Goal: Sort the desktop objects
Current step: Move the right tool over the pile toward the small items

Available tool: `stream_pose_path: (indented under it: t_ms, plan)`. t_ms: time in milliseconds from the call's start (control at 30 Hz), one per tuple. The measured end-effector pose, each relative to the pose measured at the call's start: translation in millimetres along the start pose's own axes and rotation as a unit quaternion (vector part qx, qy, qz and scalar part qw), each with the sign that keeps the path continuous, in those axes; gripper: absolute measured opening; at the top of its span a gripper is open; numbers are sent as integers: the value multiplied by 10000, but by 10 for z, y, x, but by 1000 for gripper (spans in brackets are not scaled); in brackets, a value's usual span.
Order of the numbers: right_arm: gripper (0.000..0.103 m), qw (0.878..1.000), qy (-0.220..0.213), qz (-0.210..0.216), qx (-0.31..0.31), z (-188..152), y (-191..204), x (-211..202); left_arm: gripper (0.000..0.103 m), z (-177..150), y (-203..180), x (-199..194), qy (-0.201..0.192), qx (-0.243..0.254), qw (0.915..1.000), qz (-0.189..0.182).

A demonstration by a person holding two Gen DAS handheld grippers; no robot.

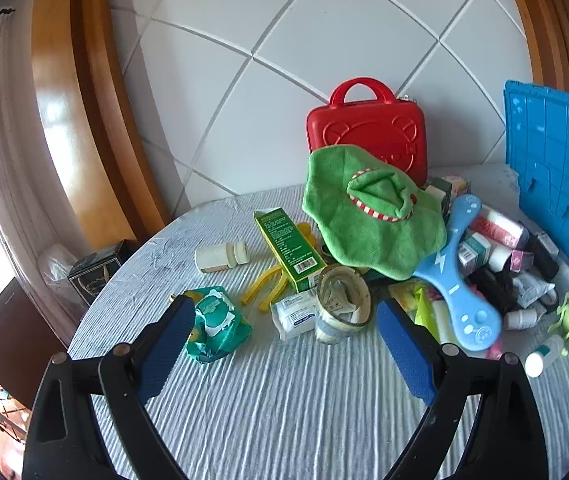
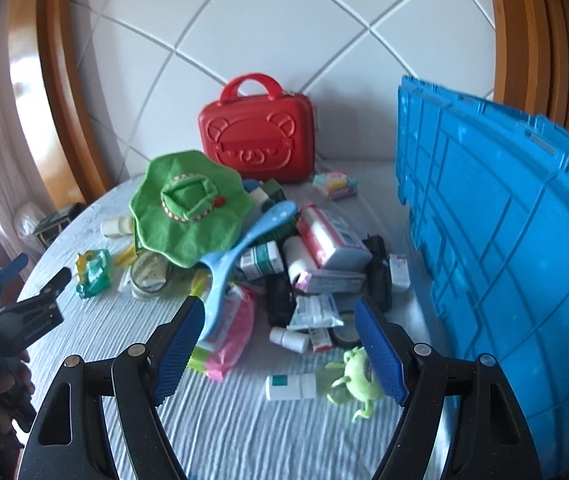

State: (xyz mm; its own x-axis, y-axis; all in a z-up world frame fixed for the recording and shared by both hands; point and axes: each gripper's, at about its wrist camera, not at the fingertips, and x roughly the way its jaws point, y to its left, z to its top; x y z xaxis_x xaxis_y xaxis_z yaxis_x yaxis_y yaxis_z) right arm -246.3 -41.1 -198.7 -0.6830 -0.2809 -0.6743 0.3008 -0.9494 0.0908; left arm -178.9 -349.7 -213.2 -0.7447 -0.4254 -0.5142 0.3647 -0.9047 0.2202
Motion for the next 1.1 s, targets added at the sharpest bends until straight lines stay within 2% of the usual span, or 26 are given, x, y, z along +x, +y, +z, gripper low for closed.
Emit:
stream_pose_path:
  t_ms: [200, 367, 567, 767, 967, 1100]
  plan:
    - [78, 9993, 47, -333, 158, -86, 44, 211, 93, 12, 68, 314, 117, 46, 9996, -259]
    - [78, 9984, 262, -505, 32, -191, -39, 454, 93, 37, -244, 451, 107, 335, 9976, -589]
    - [78, 9977, 601, -308, 74, -351, -287, 803, 93, 27, -589, 569, 204, 553, 9949, -823]
    - [78, 9948, 1017, -74, 38, -528, -435, 1129, 93, -172, -778, 694, 500, 622, 9919, -983]
    - [78, 9967, 815, 20, -47, -207, -445, 1504, 93, -239, -843, 772, 730, 557, 9918, -893]
    - [78, 9949, 991, 163, -85, -46, -435, 1869, 93, -207, -819, 761, 665, 566, 9930, -792]
